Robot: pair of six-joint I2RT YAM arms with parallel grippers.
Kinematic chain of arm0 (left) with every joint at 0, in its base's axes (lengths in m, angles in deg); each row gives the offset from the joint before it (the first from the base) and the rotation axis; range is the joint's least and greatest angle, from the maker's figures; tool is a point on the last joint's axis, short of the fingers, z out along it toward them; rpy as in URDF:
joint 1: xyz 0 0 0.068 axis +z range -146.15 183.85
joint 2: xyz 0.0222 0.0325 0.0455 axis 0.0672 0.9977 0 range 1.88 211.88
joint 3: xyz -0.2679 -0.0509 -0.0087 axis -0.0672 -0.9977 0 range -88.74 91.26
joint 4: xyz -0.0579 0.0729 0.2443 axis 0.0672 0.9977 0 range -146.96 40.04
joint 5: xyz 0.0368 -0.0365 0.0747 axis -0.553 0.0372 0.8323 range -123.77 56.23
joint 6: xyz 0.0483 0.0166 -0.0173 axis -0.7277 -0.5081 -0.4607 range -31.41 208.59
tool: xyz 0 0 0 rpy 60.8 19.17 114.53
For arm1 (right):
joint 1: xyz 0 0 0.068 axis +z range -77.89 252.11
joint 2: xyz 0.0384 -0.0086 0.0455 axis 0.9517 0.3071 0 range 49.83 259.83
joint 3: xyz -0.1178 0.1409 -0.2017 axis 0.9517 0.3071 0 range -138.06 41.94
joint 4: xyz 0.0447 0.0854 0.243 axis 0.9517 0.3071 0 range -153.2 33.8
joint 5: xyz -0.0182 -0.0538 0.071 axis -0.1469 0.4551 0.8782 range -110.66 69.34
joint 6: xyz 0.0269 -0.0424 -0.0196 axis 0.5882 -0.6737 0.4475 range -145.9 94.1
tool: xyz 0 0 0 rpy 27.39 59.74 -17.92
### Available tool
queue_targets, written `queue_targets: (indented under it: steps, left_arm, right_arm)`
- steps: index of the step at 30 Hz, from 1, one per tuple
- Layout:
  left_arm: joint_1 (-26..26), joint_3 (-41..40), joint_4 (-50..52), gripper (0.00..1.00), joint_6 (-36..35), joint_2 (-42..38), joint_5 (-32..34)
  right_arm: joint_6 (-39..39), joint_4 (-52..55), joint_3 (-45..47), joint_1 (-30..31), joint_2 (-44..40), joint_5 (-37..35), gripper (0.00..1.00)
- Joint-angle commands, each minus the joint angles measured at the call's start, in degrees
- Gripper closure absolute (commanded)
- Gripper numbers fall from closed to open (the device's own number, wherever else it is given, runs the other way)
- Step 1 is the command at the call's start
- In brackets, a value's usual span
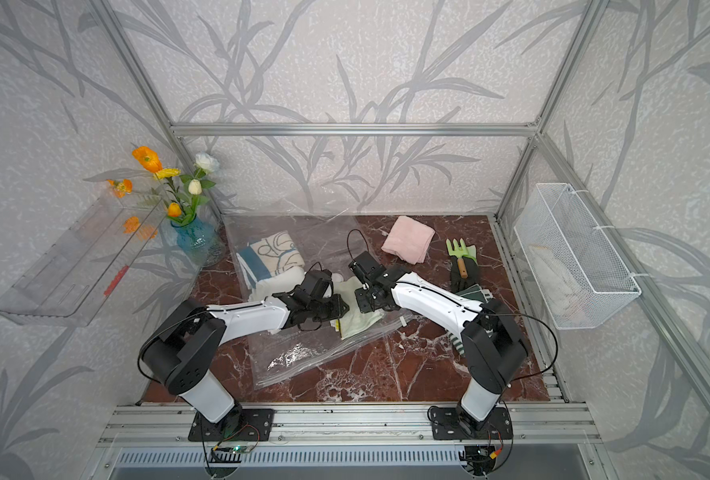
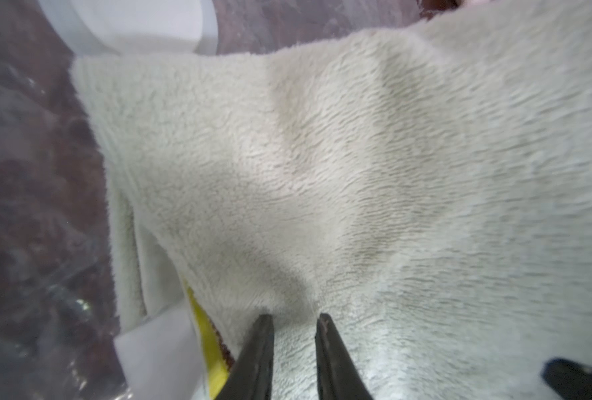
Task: Place the folded towel into the vacuum bag
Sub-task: Pick up the towel from the vacuum bag.
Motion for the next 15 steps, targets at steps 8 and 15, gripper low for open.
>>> queue_targets:
  steps: [8,15]
  left_arm:
    - [1.7,-6.1,-9.4,0.77,5.4,0.8,-5.5]
    - [7.4,-7.4,13.8,0.76,-1.0,-16.0,1.6]
  right_arm:
    - [8.8,-14.5,-2.1,2.0,9.2,8.5,0.86]
    - [5.5,-16.3,0.5,2.8,14.2,6.5,0.75]
